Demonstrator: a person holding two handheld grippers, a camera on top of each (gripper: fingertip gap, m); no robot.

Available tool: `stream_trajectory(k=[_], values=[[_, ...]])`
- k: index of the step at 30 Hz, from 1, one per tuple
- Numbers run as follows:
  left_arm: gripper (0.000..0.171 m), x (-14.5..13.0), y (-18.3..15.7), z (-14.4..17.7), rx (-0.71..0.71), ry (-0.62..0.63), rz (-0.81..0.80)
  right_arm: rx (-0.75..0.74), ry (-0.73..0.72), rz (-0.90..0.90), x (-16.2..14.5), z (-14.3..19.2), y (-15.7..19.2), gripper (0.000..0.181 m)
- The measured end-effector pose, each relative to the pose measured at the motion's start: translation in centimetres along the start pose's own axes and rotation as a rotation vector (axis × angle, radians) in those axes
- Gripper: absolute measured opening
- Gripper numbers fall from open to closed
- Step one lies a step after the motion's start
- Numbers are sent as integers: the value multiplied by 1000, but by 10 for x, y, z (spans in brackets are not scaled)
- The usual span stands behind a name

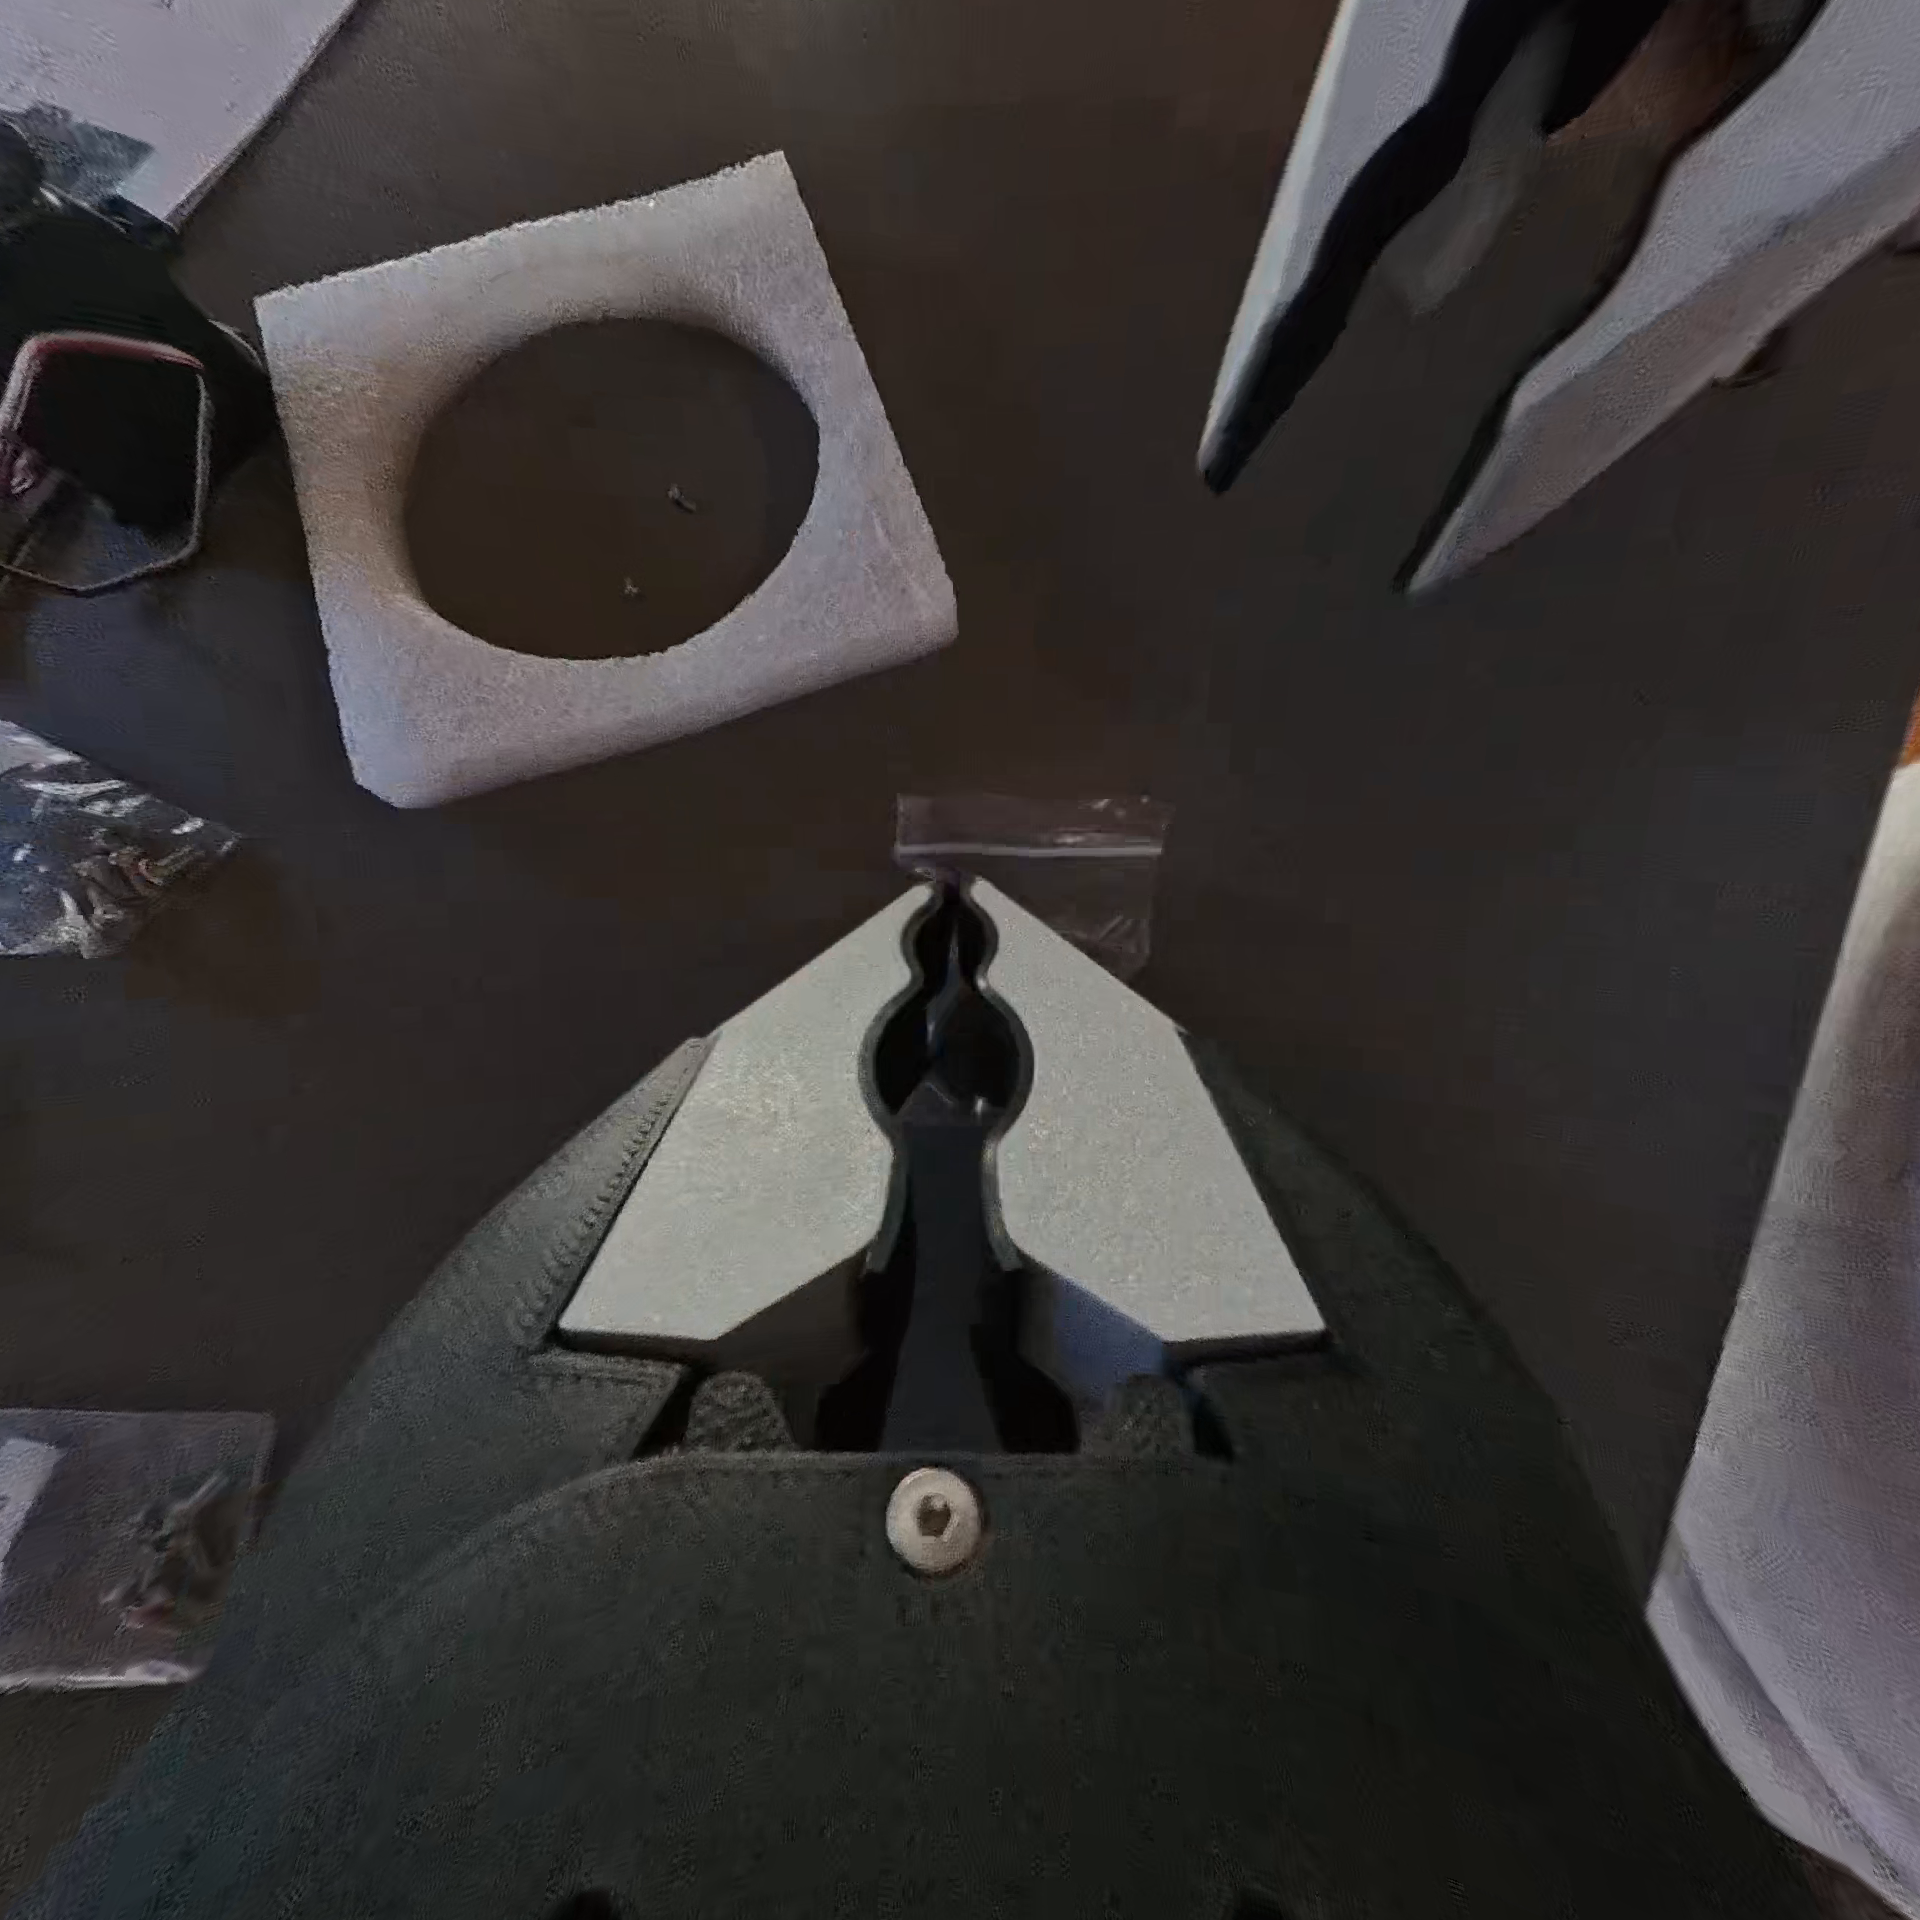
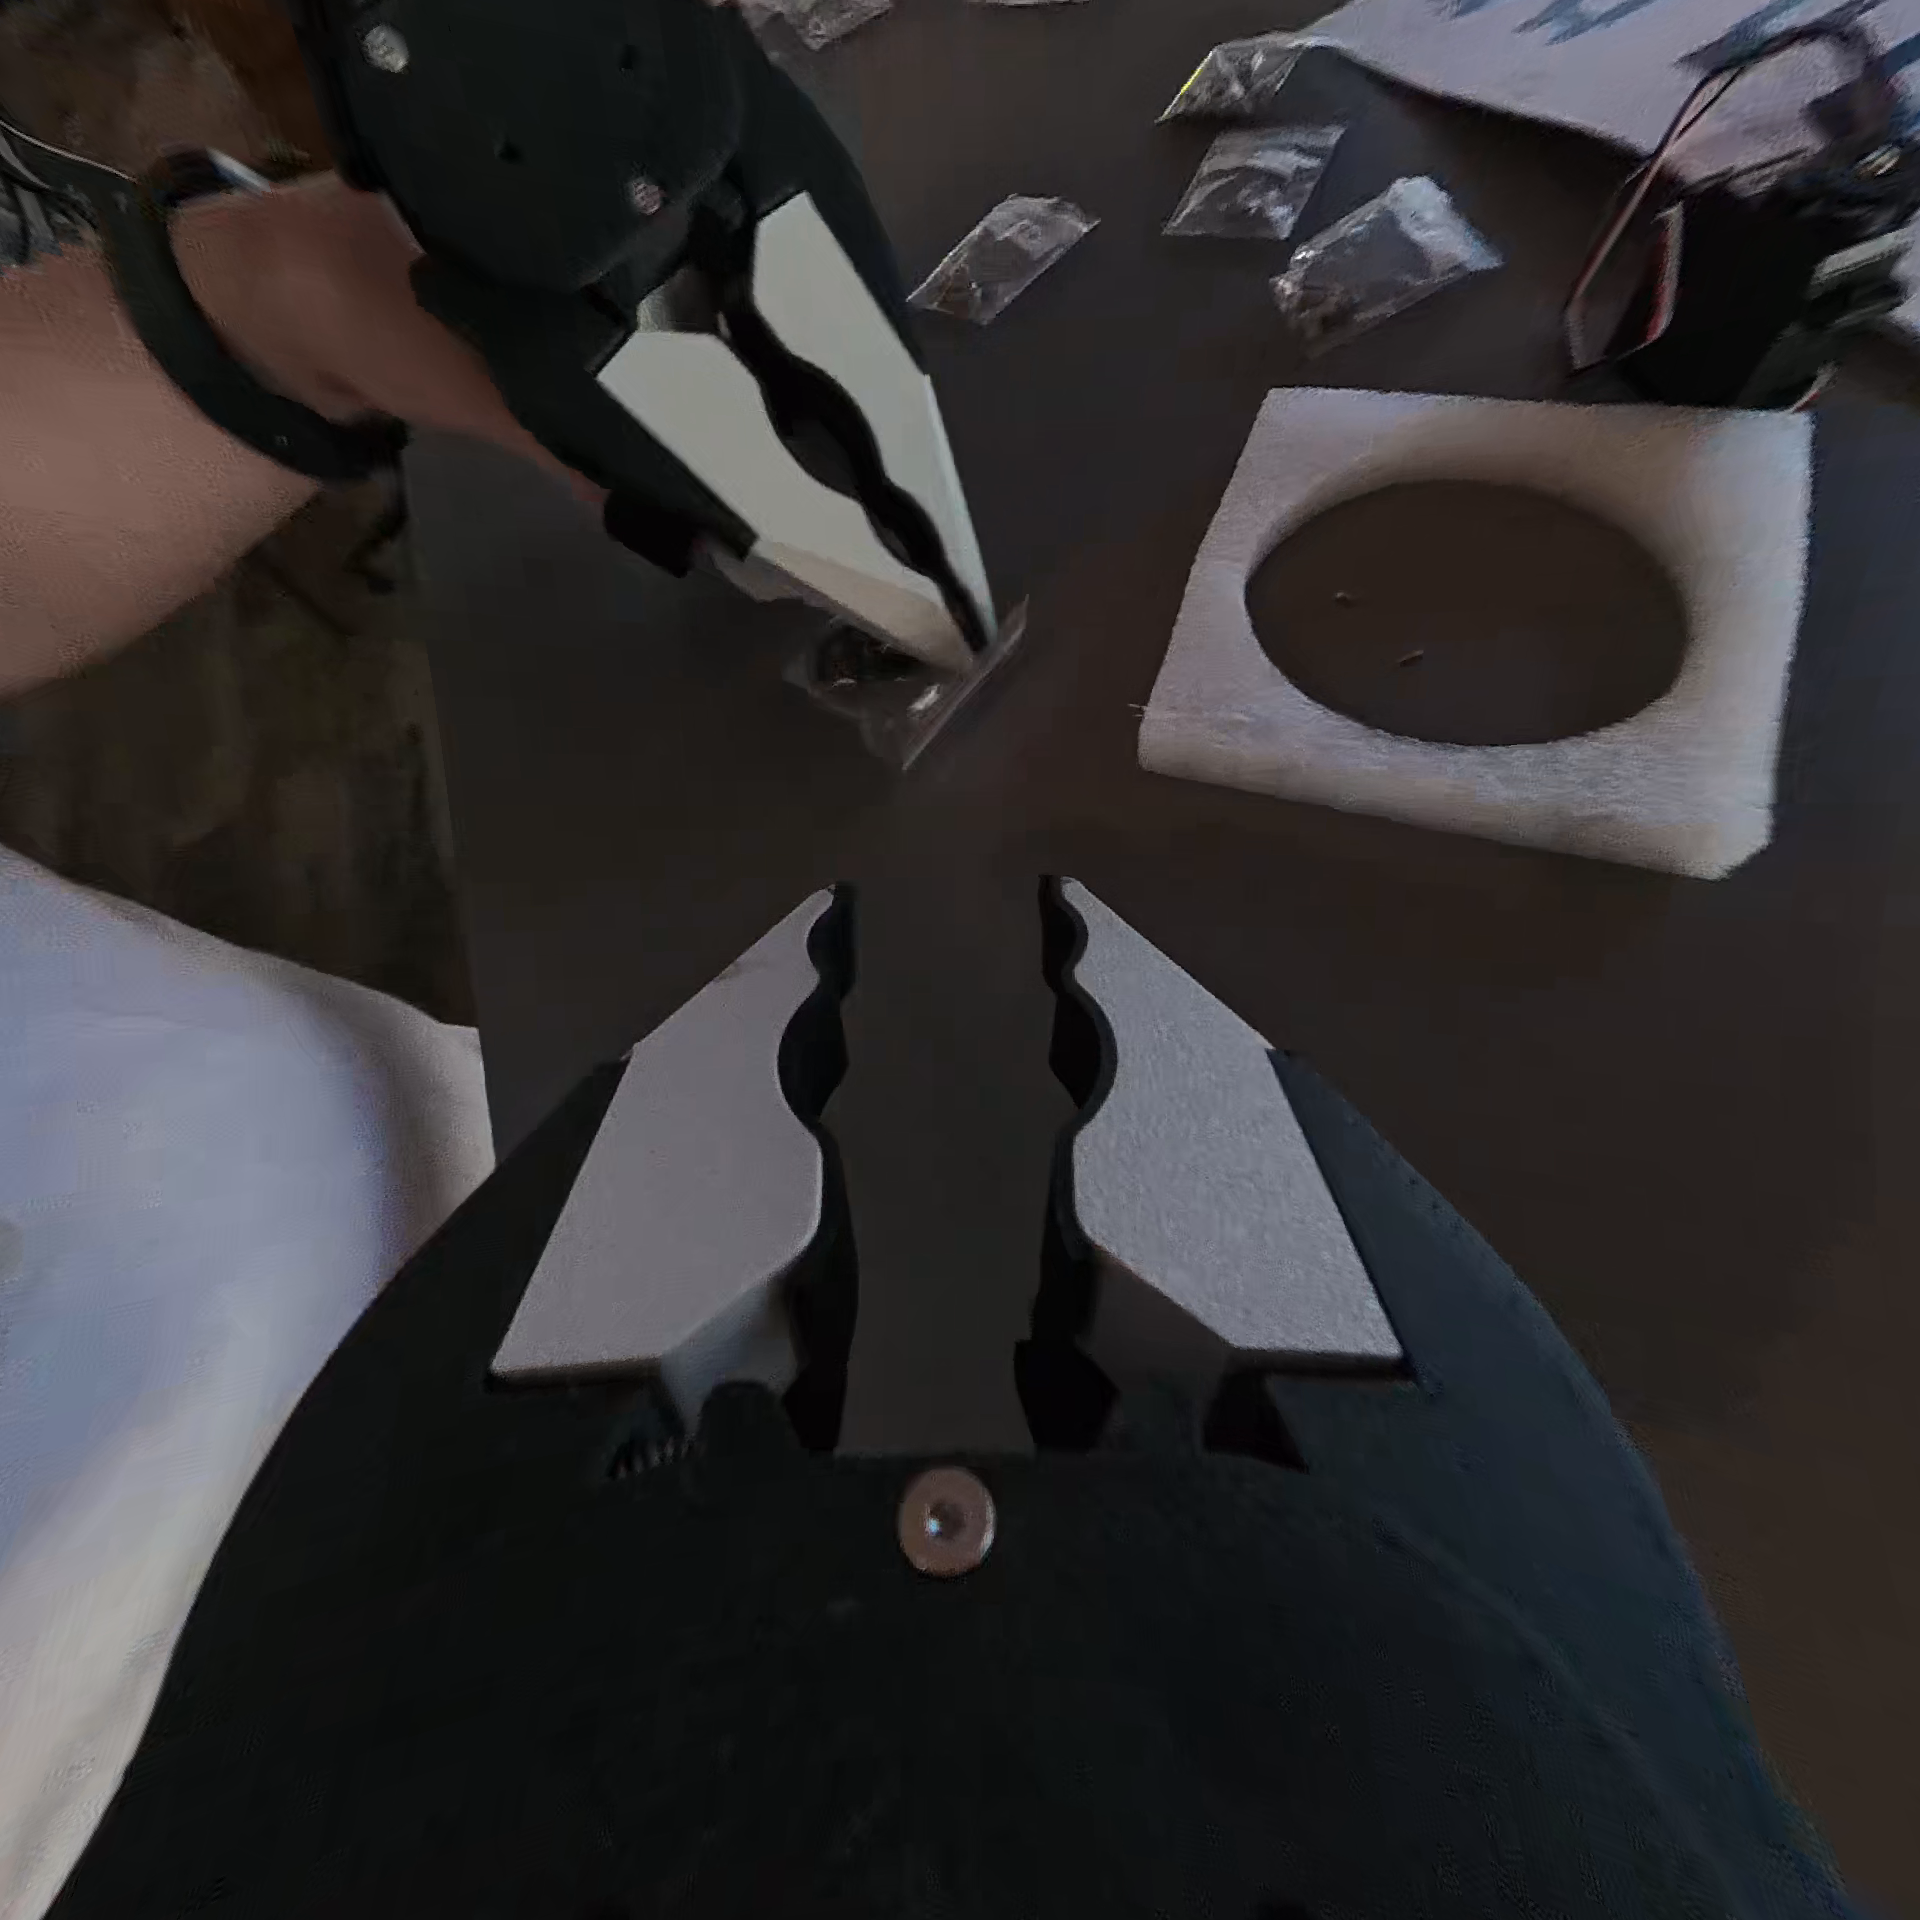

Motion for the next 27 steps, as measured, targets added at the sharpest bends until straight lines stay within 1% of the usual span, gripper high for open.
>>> stream_trajectory(k=[2,4,6,9,12,15,18,19,22,27], values=[[0,-6,-6,3,-35,-30,41,85,24,-65,0,-9,-4,35],[0,-10,-6,6,-37,-55,84,163,63,-106,-1,-18,-7,36],[0,-13,-7,9,-27,-79,95,234,63,-161,4,-27,-8,36],[0,-11,-11,16,1,-132,110,365,24,-307,18,-38,-2,35],[0,-10,-15,18,57,-133,101,434,56,-416,25,-48,2,29],[0,-8,-17,14,112,-118,107,422,136,-450,26,-55,5,30],[0,-2,-21,10,134,-126,98,314,193,-363,22,-57,-1,29],[0,-1,-21,9,148,-129,89,304,201,-345,22,-57,-3,23],[0,0,-23,8,156,-124,82,349,237,-339,17,-55,-5,0],[0,1,-24,4,141,-120,81,461,194,-350,19,-48,-1,4]])
Point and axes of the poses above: each gripper's, where its closed fingertips meet, z back along the fingers, x out of its top, y = z × x across the jaws, the point moved 4 cm from there along z, back along the fingers, and after that the axes turned 6 degrees about z, right-handed, at the moved point
